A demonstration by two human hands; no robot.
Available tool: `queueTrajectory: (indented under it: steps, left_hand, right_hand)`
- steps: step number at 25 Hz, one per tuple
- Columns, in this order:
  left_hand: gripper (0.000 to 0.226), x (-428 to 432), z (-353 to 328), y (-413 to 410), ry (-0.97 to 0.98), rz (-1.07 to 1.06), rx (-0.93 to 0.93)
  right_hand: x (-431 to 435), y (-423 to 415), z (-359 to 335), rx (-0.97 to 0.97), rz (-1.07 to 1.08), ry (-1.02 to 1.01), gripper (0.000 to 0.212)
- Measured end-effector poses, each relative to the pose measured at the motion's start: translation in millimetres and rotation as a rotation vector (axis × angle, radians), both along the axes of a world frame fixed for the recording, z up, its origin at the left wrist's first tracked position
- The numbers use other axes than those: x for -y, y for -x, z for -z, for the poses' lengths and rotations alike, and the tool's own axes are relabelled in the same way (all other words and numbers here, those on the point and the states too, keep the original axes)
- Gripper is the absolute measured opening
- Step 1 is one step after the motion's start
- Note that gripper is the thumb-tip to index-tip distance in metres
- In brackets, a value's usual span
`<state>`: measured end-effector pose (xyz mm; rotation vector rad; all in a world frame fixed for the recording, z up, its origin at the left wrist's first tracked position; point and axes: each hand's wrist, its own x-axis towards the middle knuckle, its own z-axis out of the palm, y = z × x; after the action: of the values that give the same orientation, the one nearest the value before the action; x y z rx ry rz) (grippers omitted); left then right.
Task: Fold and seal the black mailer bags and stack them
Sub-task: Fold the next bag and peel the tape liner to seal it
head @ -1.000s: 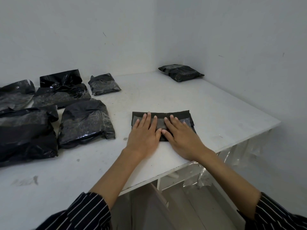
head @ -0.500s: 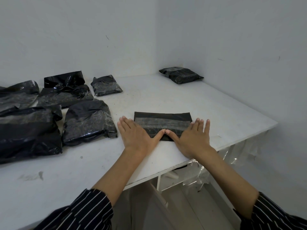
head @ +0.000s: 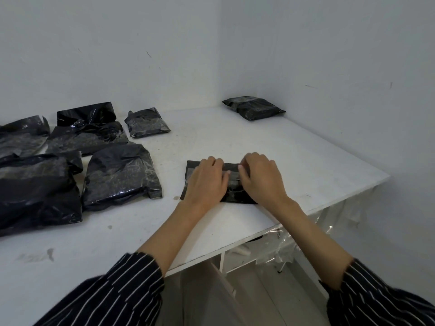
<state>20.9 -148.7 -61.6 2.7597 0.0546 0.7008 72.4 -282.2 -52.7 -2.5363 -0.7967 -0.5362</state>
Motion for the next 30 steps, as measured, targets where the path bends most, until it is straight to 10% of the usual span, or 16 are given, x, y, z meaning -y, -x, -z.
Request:
queueTrajectory:
  steps: [6,13,18,26,30]
  left_hand:
    - [0.053,-18,9,-31,0.055,-0.254,-0.487]
    - [0.058,-18,11,-20,0.241,-0.524,-0.272]
    - [0.044,-30,4,-15,0.379,-0.451,-0.072]
    - [0.047,-35,-14,-13,1.499,-0.161,-0.051]
    - [0.025,-36,-23,-19,1.609,-0.066,-0.021]
  right_hand:
    - [-7,-40,28,-0.3,0.156,0.223,0.048]
    - [21,-54,21,-0.23,0.16,0.043,0.022]
    - [30,-53,-5,-0.534,0.044,-0.464,0.006]
    - [26,-54,-44,-0.893,-0.059,-1.052,0.012]
    - [29,-64,-49,-1.022,-0.132,-1.101,0.013]
